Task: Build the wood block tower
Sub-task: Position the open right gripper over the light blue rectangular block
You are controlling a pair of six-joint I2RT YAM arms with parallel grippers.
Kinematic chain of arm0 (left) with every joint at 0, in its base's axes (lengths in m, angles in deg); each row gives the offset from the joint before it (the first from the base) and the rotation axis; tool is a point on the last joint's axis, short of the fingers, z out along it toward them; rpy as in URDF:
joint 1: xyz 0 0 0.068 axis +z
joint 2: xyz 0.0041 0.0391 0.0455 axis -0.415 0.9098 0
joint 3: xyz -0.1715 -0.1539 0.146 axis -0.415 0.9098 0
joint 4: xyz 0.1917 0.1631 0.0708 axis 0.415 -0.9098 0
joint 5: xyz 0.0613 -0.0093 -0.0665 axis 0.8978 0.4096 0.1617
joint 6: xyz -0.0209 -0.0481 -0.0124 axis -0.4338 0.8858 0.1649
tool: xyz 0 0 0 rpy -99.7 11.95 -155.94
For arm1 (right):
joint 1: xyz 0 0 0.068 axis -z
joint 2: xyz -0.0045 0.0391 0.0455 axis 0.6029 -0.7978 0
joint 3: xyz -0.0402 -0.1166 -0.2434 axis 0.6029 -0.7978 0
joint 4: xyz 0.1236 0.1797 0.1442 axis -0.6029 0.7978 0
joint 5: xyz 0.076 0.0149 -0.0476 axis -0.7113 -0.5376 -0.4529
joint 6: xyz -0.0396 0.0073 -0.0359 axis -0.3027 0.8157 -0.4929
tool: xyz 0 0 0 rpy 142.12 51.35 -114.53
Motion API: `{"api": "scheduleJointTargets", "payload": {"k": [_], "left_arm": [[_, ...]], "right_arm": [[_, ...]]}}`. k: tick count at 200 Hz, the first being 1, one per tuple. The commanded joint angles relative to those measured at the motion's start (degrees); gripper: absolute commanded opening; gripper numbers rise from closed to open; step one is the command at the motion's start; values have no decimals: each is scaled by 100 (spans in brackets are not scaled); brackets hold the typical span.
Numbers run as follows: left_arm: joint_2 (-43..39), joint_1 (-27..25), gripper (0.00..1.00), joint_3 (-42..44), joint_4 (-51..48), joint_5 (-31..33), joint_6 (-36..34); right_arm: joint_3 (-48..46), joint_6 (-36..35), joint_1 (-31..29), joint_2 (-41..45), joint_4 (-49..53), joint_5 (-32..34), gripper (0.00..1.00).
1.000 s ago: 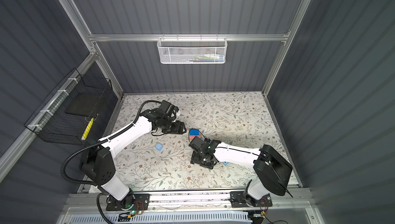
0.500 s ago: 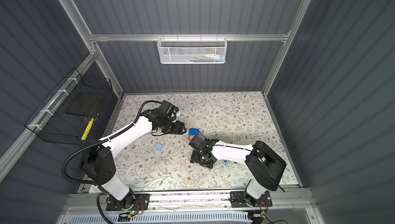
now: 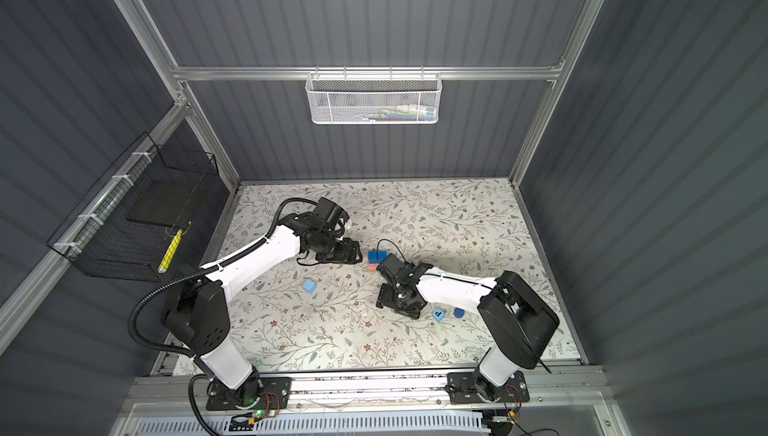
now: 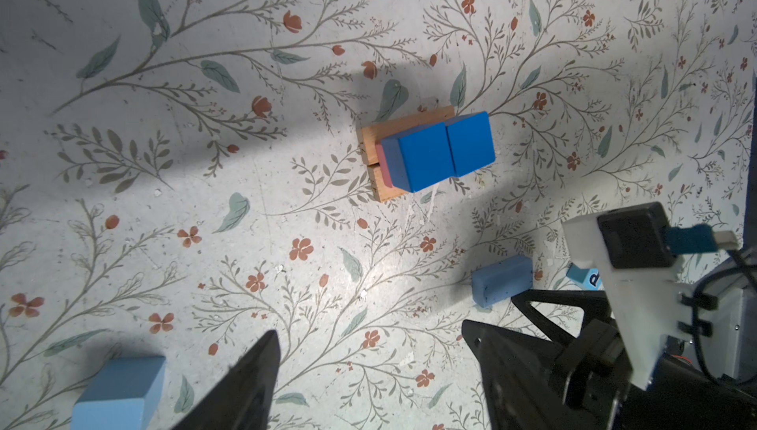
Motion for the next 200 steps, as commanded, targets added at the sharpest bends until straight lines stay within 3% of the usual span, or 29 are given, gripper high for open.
{"api": "scheduleJointTargets", "payload": {"k": [1, 98, 200], "left_arm": [[-15, -5, 77, -129, -143, 33, -101], [-57, 20, 76, -133, -204, 138, -181], [-24, 38, 76, -450, -344, 227, -251]], "right_arm": [[225, -186, -17, 61, 349, 102, 82], [647, -733, -259, 721, 1806, 1189, 82], [868, -756, -259, -154, 1230, 1372, 92]]}}
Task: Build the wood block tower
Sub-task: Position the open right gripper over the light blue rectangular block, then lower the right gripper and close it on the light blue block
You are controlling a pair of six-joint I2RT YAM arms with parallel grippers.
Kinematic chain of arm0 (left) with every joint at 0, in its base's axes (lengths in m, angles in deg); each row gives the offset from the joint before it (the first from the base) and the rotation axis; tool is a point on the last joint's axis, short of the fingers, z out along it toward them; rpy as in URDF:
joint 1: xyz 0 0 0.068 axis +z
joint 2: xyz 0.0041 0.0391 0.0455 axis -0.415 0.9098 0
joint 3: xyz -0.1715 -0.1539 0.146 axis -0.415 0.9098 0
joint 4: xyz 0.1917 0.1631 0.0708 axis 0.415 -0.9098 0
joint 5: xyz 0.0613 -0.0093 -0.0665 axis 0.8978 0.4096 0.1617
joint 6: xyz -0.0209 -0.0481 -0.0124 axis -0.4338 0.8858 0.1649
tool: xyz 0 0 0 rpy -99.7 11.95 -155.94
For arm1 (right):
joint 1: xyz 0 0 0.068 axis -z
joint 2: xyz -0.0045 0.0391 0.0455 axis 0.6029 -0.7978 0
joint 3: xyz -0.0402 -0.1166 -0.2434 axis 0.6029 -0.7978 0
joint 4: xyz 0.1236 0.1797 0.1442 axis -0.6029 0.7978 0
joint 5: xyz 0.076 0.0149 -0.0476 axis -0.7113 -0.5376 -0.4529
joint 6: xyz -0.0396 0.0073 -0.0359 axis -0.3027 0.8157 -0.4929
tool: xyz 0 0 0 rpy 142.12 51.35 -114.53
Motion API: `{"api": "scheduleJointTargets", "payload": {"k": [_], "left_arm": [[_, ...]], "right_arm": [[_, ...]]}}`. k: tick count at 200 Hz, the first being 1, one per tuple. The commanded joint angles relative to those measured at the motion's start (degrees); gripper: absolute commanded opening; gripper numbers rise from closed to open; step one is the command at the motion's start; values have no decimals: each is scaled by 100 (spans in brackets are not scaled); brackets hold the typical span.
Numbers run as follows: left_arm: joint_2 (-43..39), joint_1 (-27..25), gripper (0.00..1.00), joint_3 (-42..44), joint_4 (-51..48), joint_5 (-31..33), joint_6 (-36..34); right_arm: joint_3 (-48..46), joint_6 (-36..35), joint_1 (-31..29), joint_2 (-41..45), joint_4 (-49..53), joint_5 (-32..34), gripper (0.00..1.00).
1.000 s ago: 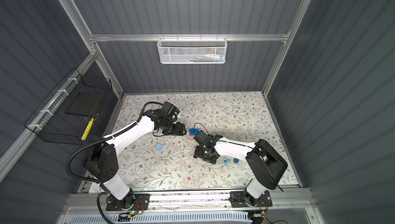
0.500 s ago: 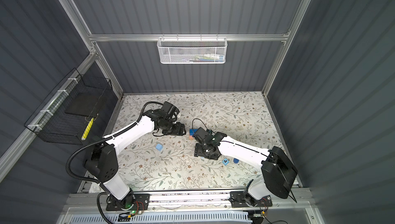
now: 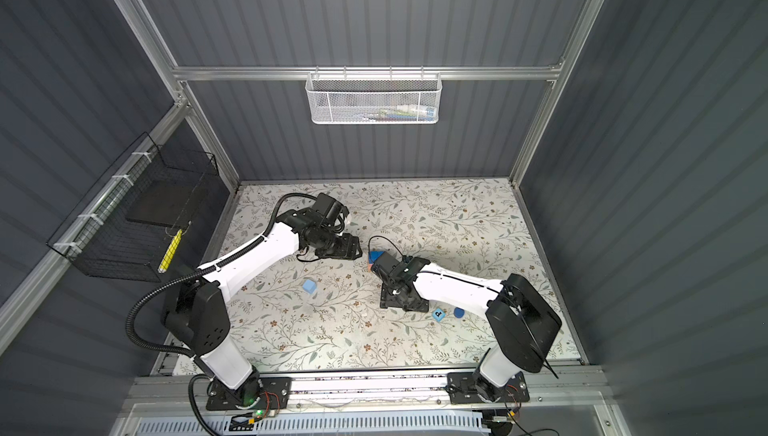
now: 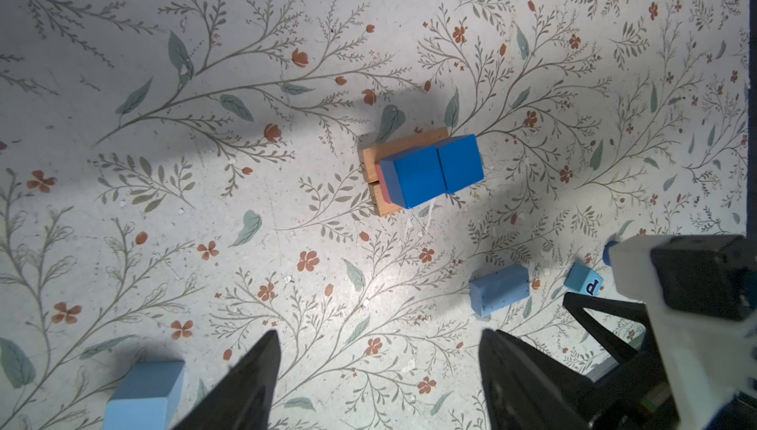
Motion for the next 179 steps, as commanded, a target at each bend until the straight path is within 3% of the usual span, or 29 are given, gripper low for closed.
{"api": "scheduleJointTargets", "payload": {"k": [1, 179], "left_arm": [[-23, 33, 76, -178, -202, 45, -153], [-13, 42, 76, -84, -185, 47, -150]], "right_arm": [[232, -110, -7, -179, -66, 183, 92], [24, -75, 116, -568, -358, -185, 87]]}}
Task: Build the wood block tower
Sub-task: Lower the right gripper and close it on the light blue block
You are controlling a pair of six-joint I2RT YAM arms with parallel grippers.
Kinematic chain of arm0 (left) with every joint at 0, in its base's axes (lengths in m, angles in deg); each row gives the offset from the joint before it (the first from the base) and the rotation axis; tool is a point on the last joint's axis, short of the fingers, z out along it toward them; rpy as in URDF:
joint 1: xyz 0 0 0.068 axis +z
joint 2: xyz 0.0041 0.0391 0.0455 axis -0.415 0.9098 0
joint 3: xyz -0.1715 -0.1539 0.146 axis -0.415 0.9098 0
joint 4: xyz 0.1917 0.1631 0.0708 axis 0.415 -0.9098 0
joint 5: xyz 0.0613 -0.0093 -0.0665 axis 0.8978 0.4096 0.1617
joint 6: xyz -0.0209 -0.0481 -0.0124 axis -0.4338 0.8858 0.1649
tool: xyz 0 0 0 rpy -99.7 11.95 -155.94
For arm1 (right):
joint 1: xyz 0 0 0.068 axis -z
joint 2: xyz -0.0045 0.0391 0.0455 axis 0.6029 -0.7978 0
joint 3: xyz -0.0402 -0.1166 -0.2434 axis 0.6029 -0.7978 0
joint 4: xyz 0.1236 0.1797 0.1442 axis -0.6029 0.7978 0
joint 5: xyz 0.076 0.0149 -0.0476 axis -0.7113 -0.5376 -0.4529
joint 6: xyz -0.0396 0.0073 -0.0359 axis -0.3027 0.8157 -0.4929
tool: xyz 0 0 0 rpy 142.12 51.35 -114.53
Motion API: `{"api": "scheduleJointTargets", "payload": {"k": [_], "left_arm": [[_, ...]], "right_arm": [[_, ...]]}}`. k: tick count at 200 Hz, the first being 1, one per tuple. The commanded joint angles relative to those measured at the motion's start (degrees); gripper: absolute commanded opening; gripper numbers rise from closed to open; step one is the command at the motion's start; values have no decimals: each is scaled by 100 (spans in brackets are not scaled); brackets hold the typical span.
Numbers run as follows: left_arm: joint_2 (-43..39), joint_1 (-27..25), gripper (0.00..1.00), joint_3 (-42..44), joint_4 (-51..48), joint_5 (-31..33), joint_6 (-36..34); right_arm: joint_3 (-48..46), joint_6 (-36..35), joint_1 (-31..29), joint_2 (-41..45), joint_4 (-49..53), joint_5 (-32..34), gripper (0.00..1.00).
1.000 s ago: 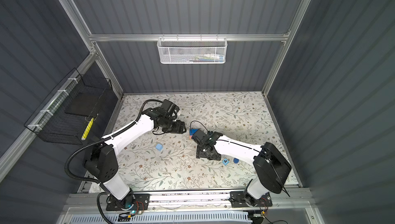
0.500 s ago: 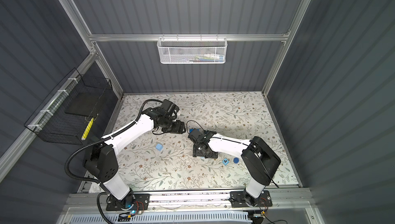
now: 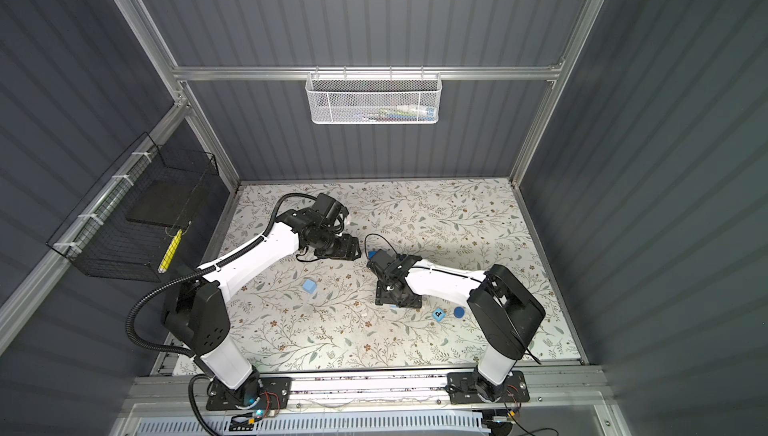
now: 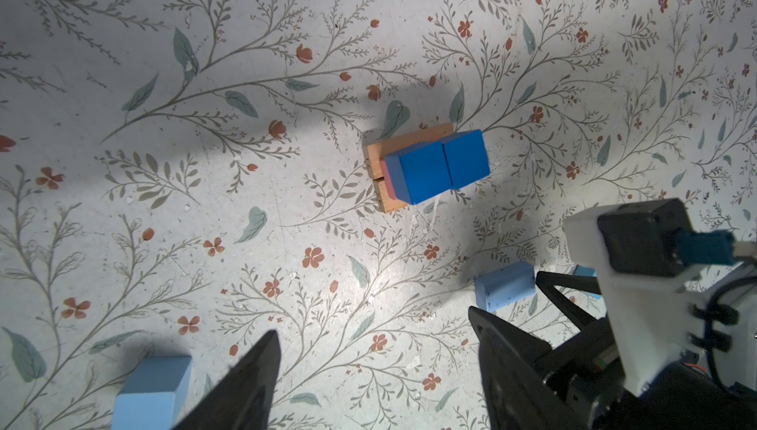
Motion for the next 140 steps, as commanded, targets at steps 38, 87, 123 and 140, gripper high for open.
{"api": "scheduleJointTargets", "payload": {"k": [38, 87, 123, 140], "left_arm": [[9, 31, 76, -62, -128, 14, -89], [20, 31, 76, -69, -128, 16, -89], [35, 31, 76, -75, -137, 21, -89], [38, 31, 76, -71, -128, 16, -82]], "right_arm": [[-188, 133, 23, -10, 129, 9, 87], [-186, 131, 28, -94, 84, 0, 84], [-213, 130, 68, -126, 48, -30, 79], [-210, 132, 81, -147, 44, -32, 77]]}}
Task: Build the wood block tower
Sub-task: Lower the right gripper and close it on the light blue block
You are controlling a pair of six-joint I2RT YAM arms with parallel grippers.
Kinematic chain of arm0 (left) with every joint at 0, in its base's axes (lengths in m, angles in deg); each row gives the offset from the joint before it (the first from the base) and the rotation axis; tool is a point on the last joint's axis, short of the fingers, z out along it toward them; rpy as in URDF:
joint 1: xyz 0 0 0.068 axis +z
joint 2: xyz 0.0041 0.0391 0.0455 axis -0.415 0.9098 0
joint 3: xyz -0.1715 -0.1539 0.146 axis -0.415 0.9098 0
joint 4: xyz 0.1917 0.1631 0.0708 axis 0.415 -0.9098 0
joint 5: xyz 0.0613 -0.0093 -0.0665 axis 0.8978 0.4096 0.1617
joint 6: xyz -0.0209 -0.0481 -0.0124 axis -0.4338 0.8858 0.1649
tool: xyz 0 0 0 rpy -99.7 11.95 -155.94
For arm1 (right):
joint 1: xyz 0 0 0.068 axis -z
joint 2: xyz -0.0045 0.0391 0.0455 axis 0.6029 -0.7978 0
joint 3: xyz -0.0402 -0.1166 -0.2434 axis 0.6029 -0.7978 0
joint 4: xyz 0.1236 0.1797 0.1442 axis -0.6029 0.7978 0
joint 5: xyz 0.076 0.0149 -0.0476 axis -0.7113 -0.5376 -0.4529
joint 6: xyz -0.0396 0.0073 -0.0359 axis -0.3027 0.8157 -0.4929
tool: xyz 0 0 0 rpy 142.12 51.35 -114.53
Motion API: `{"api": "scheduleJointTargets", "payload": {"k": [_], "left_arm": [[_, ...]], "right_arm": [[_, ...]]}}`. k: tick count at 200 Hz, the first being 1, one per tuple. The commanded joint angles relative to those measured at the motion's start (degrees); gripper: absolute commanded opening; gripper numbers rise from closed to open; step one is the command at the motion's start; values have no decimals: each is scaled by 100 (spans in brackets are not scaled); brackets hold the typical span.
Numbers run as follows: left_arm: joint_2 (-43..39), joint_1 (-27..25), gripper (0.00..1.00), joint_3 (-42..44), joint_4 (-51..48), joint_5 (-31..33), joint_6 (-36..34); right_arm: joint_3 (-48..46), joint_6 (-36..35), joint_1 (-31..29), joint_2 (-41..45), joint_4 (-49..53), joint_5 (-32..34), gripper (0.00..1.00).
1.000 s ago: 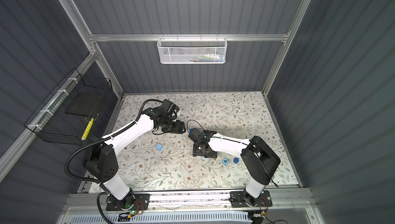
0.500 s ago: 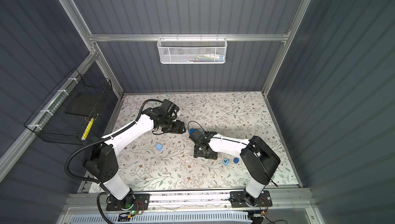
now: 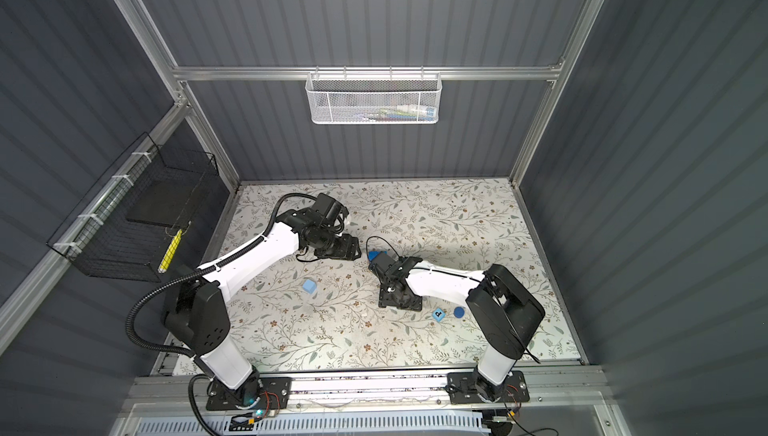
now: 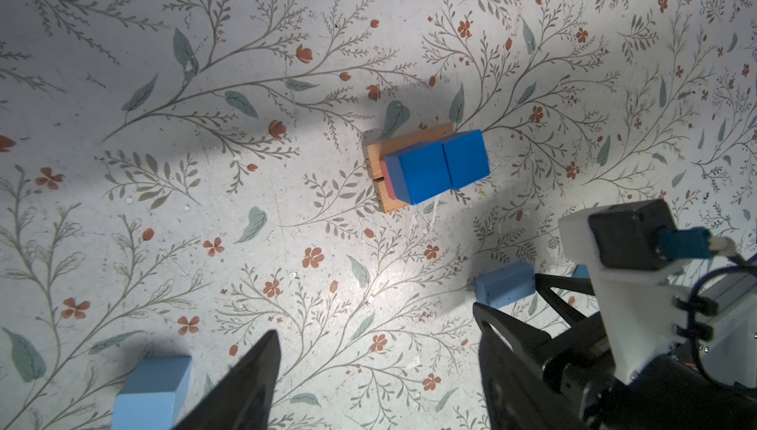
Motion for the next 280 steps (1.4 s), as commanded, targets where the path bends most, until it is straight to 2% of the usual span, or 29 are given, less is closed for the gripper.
{"api": "scheduleJointTargets", "payload": {"k": [1, 94, 280], "left_arm": [[38, 31, 76, -71, -130, 15, -86], [64, 35, 76, -88, -130, 14, -89], [66, 40, 76, -71, -121, -21, -98]], "right_arm": [[-77, 41, 37, -129, 46, 9, 77], [-29, 67, 72, -196, 95, 29, 69], [-19, 107, 81, -98, 100, 98, 73]]}}
